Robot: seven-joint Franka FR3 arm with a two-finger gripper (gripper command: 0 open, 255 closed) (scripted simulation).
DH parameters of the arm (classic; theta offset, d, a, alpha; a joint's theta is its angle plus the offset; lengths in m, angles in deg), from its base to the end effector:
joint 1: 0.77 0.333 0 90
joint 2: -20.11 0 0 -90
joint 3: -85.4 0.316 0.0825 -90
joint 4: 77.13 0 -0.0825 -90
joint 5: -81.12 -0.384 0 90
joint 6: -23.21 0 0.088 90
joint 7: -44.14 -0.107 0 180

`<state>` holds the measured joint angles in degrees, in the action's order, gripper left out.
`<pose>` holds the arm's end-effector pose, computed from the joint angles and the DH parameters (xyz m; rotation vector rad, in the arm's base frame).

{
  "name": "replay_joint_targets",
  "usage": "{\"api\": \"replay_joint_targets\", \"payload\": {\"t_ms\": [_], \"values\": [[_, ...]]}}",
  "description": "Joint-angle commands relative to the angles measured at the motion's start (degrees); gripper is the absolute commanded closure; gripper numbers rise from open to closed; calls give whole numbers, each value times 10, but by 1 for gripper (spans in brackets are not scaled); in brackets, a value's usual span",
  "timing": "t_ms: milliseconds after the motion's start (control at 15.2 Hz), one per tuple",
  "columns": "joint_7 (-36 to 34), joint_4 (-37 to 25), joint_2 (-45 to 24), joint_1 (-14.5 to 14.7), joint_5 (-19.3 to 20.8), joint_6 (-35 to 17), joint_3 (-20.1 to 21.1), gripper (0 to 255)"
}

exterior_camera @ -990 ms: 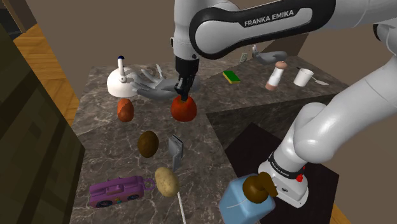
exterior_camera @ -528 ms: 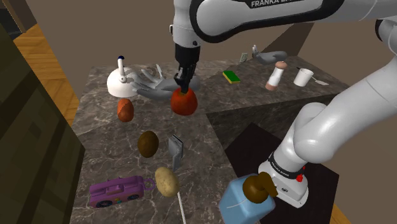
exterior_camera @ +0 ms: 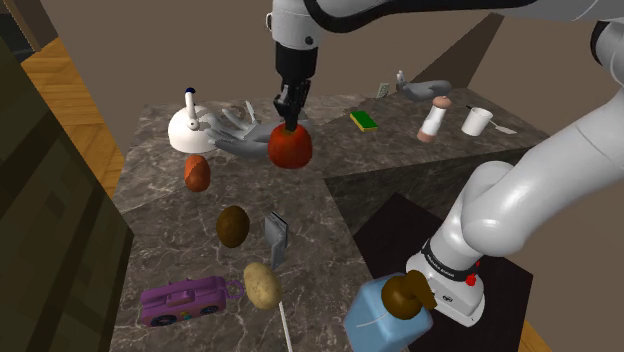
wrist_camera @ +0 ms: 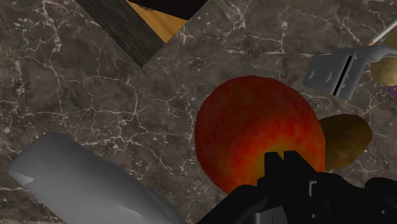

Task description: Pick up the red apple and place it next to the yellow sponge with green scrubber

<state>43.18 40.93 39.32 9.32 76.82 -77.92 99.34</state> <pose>0.4129 0.2056 0.5723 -3.0843 -0.5891 -0.0495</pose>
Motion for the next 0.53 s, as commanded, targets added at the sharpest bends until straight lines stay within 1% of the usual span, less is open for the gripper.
{"api": "replay_joint_targets", "payload": {"t_ms": [0,132,462], "values": [[-1,-17,-1,0,1,16,0,255],[-1,-27,-2,-1,1,25,-1,255],[70,-10,12,-26,12,26,-50,255]]}}
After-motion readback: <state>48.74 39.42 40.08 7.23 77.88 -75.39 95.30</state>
